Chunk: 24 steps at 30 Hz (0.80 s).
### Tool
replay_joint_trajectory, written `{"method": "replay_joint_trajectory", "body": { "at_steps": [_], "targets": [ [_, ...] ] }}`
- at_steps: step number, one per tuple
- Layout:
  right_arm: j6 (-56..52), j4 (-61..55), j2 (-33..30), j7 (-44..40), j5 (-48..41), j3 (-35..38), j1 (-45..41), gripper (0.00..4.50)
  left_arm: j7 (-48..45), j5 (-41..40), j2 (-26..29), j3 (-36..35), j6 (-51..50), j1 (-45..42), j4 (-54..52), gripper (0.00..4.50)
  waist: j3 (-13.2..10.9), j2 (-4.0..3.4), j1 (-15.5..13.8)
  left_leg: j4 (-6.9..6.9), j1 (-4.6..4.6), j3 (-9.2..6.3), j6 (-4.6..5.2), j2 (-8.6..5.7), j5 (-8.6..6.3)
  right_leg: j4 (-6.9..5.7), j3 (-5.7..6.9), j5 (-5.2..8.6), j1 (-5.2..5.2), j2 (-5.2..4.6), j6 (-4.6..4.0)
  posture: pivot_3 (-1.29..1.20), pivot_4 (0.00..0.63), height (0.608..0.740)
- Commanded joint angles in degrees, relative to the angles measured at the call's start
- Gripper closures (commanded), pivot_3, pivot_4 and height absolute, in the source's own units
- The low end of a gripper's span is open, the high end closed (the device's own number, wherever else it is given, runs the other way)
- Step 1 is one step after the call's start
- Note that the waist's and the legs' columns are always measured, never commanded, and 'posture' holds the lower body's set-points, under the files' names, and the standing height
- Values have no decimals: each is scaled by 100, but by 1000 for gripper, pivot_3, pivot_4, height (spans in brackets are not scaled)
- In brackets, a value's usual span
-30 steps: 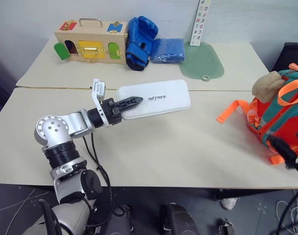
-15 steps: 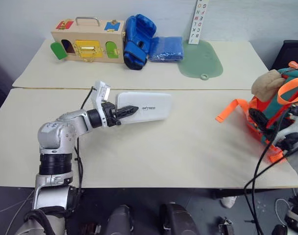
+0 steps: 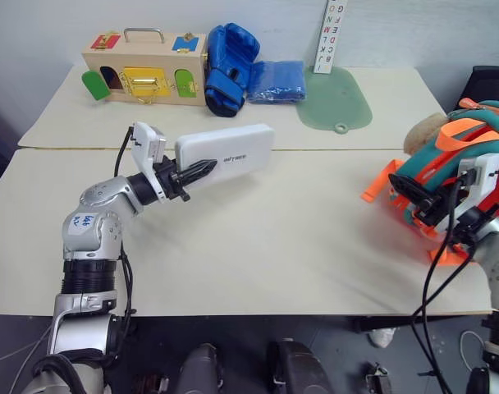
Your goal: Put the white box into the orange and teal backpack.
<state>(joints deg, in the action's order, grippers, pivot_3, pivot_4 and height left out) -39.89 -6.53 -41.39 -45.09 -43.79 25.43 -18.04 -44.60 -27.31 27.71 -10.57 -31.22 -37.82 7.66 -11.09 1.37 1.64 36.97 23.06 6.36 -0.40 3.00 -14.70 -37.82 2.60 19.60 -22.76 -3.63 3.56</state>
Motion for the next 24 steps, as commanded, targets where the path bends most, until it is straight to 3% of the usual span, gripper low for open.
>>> {"method": "replay_joint_trajectory", "body": {
  "at_steps": [1, 5, 10, 17, 24],
  "targets": [
    [-703, -942, -497, -951, -1053, -157, -2, 4481, 43, -226, 144, -324, 31, -169, -82, 3278, 0, 0, 3, -1, 0, 0, 1, 0, -1, 0, 0, 0, 0, 0, 0, 0, 150, 740],
    [-1549, -1583, -1128, -1622, -2209, -196, -63, 4481, -33, -243, 251, -349, 21, -321, -104, 3278, -2, 1, -4, -2, 1, -6, 10, 5, -8, 3, 4, 0, 0, 3, 0, 0, 150, 740],
    [-1952, -1802, -1753, -2184, -2820, -208, -140, 4481, -360, -520, 356, -283, -199, -630, -326, 3278, -3, 3, -27, 8, 11, -15, 47, 0, -30, 10, 11, 0, 4, -9, 0, 0, 150, 740],
    [-1858, -1615, -2038, -2593, -2542, -239, 59, 4481, -1069, -1015, 399, -3, -568, -1171, -749, 3278, -5, 7, -99, 12, 15, -18, 52, -15, -33, 16, 18, -1, 9, -25, 1, 0, 150, 740],
    [-1655, -1575, -2067, -2851, -2146, -271, 379, 4481, -1675, -1057, 390, 228, -580, -1715, -269, 3278, -5, 7, -141, 14, 13, -15, 45, -16, -28, 16, 17, -1, 9, -21, 2, 0, 150, 740]
  ]
}}
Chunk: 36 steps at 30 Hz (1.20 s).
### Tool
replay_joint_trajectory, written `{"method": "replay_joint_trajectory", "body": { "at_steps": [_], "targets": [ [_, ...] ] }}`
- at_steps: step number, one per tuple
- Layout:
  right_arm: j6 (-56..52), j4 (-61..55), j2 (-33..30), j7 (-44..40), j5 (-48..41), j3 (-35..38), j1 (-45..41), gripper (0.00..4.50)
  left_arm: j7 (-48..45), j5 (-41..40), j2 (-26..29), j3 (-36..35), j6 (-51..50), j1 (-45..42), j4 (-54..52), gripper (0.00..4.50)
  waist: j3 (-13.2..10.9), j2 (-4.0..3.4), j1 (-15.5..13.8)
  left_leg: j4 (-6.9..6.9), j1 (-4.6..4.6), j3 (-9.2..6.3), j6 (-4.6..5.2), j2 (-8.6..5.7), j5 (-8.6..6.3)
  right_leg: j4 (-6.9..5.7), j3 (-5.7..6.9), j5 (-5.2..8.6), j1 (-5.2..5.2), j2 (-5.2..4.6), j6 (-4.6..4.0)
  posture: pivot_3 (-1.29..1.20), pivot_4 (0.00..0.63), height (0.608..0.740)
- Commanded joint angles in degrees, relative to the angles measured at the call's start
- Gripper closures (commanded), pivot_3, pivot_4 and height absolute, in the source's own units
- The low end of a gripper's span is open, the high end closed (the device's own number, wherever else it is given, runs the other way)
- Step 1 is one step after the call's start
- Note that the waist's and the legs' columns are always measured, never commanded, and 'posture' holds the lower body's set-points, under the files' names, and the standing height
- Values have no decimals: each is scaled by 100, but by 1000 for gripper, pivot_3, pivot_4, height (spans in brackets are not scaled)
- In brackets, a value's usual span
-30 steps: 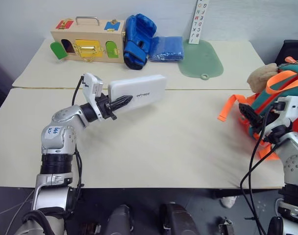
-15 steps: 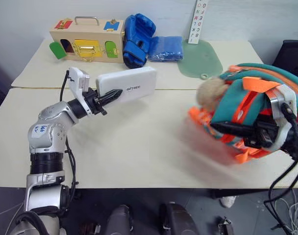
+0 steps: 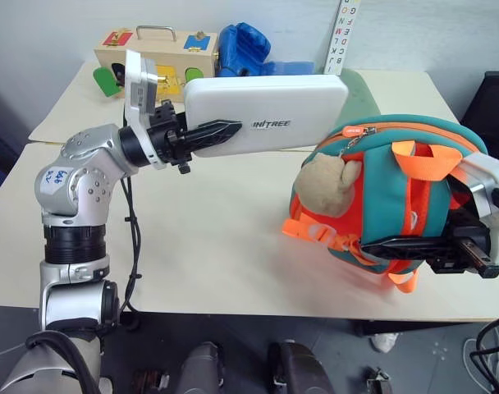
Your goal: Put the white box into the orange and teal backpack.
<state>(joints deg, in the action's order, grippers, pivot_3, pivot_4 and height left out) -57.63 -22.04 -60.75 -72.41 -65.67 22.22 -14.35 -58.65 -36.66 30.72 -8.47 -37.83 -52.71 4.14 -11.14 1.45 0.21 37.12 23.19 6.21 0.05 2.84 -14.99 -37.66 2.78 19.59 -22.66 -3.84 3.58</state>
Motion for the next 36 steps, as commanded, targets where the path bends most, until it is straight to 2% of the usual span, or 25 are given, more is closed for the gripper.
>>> {"method": "replay_joint_trajectory", "body": {
  "at_steps": [1, 10, 14, 21, 24, 29, 33, 36],
  "targets": [
    [137, -6, -115, -112, 69, 44, 10, 4481, -467, -28, 122, 144, 165, -265, 179, 3278, 0, 0, 4, 0, 0, 0, 0, 0, 0, 0, 0, 0, 0, 1, 0, 0, 150, 740],
    [276, 176, 12, 58, 333, -117, -153, 4481, -1715, 446, 510, 639, 751, -813, 1239, 3278, -1, 2, -8, 3, 2, -1, -17, 0, 10, 4, 2, 0, 0, 3, 0, 0, 150, 740],
    [276, 141, -6, 27, 280, -115, -172, 4481, -1987, 791, 361, 948, 1153, -964, 1645, 3278, -1, 2, -10, 0, 2, 0, -15, 0, 9, 4, 1, 0, -1, 3, 0, 0, 150, 740],
    [299, -1, -26, -26, 212, -97, -146, 4481, -2315, 1567, -415, 1548, 2219, -1316, 2715, 3278, -1, 3, -55, 11, 6, -4, 13, -4, -7, 5, 6, 0, 2, 0, 1, 0, 150, 740],
    [317, -141, 60, 60, 131, -153, -203, 4481, -2157, 1833, -970, 1658, 2694, -1559, 3293, 3278, -2, 3, -50, 12, 8, -2, 17, -5, -9, 6, 5, -2, 2, -1, 3, 0, 150, 740],
    [379, -381, 394, 481, 71, -325, -294, 4481, -1292, 2256, -2268, 1692, 3215, -2052, 4467, 3278, -5, 9, -59, 15, 11, -4, 20, -6, -10, 8, 7, -3, 1, -2, 5, 0, 150, 740],
    [395, -474, 604, 835, 67, -334, -314, 4481, -637, 2536, -2956, 1622, 3474, -2222, 5061, 3278, -6, 11, -24, 13, 12, -3, 26, -7, -14, 10, 7, -3, -1, -4, 7, 0, 150, 740],
    [395, -481, 633, 989, 81, -284, -247, 4500, -770, 2474, -2921, 1506, 3361, -2130, 4895, 2300, -6, 10, 38, 6, 8, 4, 23, -3, -12, 9, 3, -3, -6, 0, 7, 0, 150, 740]
  ]
}}
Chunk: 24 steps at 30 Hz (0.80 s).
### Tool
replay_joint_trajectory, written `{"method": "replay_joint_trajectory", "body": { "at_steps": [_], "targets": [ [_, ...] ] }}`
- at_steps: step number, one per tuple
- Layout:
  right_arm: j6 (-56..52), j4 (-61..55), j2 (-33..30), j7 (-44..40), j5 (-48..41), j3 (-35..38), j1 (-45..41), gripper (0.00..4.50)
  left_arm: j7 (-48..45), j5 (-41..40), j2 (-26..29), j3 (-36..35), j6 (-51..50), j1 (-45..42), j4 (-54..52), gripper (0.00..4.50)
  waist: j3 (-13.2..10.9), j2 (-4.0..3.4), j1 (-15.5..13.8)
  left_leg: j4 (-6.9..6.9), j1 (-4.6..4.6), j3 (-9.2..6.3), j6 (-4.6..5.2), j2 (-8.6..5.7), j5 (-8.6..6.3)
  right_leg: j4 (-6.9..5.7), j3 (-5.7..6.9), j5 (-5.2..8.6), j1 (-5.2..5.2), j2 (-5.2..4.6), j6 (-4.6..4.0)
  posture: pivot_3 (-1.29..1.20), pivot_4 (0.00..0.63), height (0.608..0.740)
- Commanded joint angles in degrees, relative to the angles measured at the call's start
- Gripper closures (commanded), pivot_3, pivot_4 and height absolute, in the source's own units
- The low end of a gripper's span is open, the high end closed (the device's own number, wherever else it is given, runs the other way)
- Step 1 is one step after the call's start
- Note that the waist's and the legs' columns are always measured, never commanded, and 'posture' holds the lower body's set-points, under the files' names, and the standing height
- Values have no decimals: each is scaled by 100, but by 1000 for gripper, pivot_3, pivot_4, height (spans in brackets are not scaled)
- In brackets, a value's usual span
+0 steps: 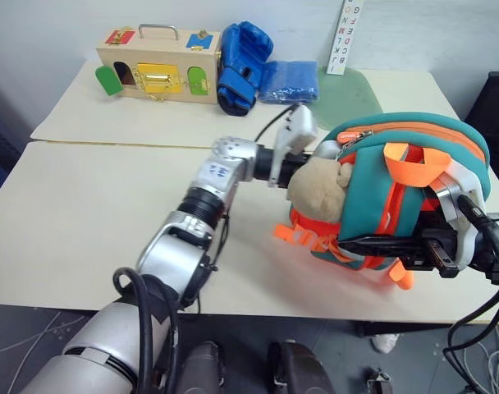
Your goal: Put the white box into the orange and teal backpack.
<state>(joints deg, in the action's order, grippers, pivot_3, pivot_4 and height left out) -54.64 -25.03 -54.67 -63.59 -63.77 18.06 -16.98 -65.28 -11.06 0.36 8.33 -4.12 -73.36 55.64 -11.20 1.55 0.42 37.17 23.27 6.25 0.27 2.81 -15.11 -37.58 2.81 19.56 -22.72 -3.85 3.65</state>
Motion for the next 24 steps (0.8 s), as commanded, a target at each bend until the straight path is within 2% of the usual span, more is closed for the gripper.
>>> {"method": "replay_joint_trajectory", "body": {
  "at_steps": [1, 7, 11, 15, 18, 21, 24],
  "targets": [
    [116, -173, 15, 118, -76, 143, 55, 4500, -255, -163, 228, -220, -149, 17, -451, 1942, 0, 0, 28, -1, -3, -1, -5, 4, 3, -3, 0, 0, 0, 5, 0, 0, 150, 740],
    [234, -117, 28, 223, 35, 132, 213, 4500, -863, -557, 1306, -380, -1237, 775, -2144, 102, 1, -3, 136, -8, -9, -4, -24, 21, 14, -20, -1, 6, -4, 24, -12, 0, 150, 740],
    [328, -42, 110, 323, 196, 0, 217, 4500, -833, -790, 1972, -562, -1809, 1288, -3307, 47, 1, -3, 100, -6, -7, -11, -61, 19, 35, -19, -1, 6, -3, 21, -12, 0, 150, 740],
    [431, 37, 167, 357, 382, -157, 126, 4500, -933, -1827, 2716, -1037, -3372, 1628, -4778, 47, 0, -2, 103, -4, -2, -16, -59, 16, 34, -19, -2, 6, -1, 17, -12, 0, 150, 740],
    [434, 113, 201, 369, 381, -190, 53, 4500, -360, -2286, 2575, -1185, -3947, 1674, -5521, 47, 1, -3, 68, -2, -5, -24, -60, 14, 35, -18, 1, 6, 8, 15, -12, 0, 150, 740],
    [432, 122, 236, 377, 405, -246, 14, 4500, 227, -1999, 2310, -866, -3848, 1781, -5926, 47, 1, -3, -13, 4, -9, -33, -56, 6, 34, -14, 2, 4, 22, 10, -8, 0, 150, 740],
    [410, 144, 252, 395, 414, -261, -38, 4500, 218, -2223, 2178, -611, -4091, 1917, -6126, 47, 1, -3, -25, 2, -9, -31, -54, 3, 36, -14, 0, 3, 21, 9, -6, 0, 150, 740]
  ]
}}
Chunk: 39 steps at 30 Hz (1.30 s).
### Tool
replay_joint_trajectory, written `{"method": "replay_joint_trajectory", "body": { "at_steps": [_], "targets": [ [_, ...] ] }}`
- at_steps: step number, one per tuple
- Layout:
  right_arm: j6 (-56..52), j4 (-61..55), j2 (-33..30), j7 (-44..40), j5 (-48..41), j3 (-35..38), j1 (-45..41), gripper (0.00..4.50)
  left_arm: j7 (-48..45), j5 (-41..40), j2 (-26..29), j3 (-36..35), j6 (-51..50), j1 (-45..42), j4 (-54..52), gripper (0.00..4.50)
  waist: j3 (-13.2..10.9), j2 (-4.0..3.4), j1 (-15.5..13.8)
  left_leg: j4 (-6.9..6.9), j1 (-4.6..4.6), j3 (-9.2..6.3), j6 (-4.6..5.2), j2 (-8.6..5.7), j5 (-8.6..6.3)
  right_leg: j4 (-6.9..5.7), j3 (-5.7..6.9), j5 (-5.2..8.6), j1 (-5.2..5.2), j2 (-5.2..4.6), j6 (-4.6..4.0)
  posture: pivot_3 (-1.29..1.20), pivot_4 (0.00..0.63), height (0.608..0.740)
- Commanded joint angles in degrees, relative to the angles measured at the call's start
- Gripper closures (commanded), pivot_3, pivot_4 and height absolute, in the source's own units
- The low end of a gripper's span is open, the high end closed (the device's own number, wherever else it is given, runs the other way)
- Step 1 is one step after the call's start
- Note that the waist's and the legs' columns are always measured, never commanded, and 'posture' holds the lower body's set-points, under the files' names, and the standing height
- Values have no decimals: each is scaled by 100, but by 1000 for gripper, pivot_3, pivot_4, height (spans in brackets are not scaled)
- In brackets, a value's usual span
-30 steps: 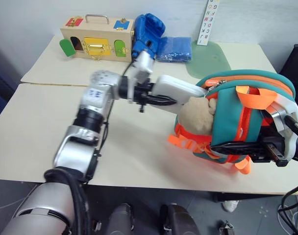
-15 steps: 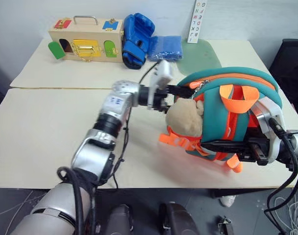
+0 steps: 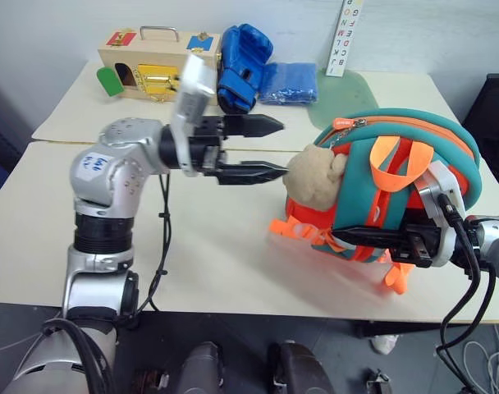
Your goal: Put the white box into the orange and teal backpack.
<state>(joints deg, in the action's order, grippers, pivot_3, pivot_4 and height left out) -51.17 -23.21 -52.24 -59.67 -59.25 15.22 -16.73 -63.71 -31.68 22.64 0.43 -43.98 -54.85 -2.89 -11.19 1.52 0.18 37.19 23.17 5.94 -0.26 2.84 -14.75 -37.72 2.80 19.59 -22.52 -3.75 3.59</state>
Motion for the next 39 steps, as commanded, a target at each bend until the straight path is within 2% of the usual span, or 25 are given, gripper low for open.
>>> {"method": "replay_joint_trajectory", "body": {
  "at_steps": [1, 4, 8, 11, 17, 22, 24, 27, 33, 39],
  "targets": [
    [46, -30, 9, 8, -61, 38, -81, 4500, 124, -28, -98, 320, -4, 62, -200, 47, 0, 0, 3, -2, 0, 0, -1, 0, 0, 0, 0, 0, -2, 1, 0, 0, 150, 740],
    [-3, -39, 11, 40, -160, 102, -99, 4500, 308, 549, -196, 747, 556, 22, 174, 47, 0, 0, 0, -2, 0, 2, -3, 2, 2, 0, 0, 0, -4, 6, 0, 0, 150, 740],
    [-19, -138, 12, 90, -262, 182, -4, 4500, 410, 853, -330, 938, 992, -53, 618, 47, 0, 0, -2, -1, -1, 3, -3, 2, 2, 0, 0, 0, -4, 7, -1, 0, 150, 740],
    [-4, -205, 36, 166, -321, 229, 90, 4500, 530, 964, -418, 950, 1138, -75, 863, 640, 0, 0, -4, -3, 1, 2, -1, 2, 1, 2, 0, 0, -5, 7, -1, 0, 150, 740],
    [27, -262, 71, 289, -396, 267, 186, 4500, 557, 932, -529, 845, 1227, -136, 1097, 2416, 0, 0, -7, -3, 2, 2, 0, 2, 1, 3, 0, 0, -5, 5, 0, 0, 150, 740],
    [53, -259, 83, 361, -407, 251, 192, 4500, 548, 784, -573, 664, 1184, -203, 1194, 3668, 0, 0, -4, -3, 2, 2, 1, 2, 0, 3, 1, 0, -5, 4, -1, 0, 150, 740],
    [69, -224, 81, 367, -398, 281, 209, 4500, 444, 843, -410, 661, 1210, -230, 1227, 4062, 0, 0, -2, -4, 2, 2, 0, 3, 1, 3, 1, 0, -6, 5, -1, 0, 150, 740],
    [98, -145, 68, 363, -367, 378, 298, 4500, 141, 1059, 99, 627, 1465, -382, 1517, 4307, 0, 0, 11, -4, 1, 3, -2, 5, 2, 3, 1, 0, -7, 9, -1, 0, 150, 740],
    [180, -214, 57, 279, -380, 745, 776, 4500, -645, 1324, 1175, 487, 2186, -682, 2738, 4307, 0, -1, 12, -9, 0, 7, -2, 5, 2, 4, 2, 1, -8, 10, -2, 0, 150, 740],
    [305, -457, 251, 453, -455, 856, 1115, 4500, -969, 1868, 1397, 853, 2950, -88, 3233, 4307, 0, -1, -6, -6, 1, 8, 6, 5, -3, 5, 3, 1, -8, 6, -2, 0, 150, 740]
  ]
}}
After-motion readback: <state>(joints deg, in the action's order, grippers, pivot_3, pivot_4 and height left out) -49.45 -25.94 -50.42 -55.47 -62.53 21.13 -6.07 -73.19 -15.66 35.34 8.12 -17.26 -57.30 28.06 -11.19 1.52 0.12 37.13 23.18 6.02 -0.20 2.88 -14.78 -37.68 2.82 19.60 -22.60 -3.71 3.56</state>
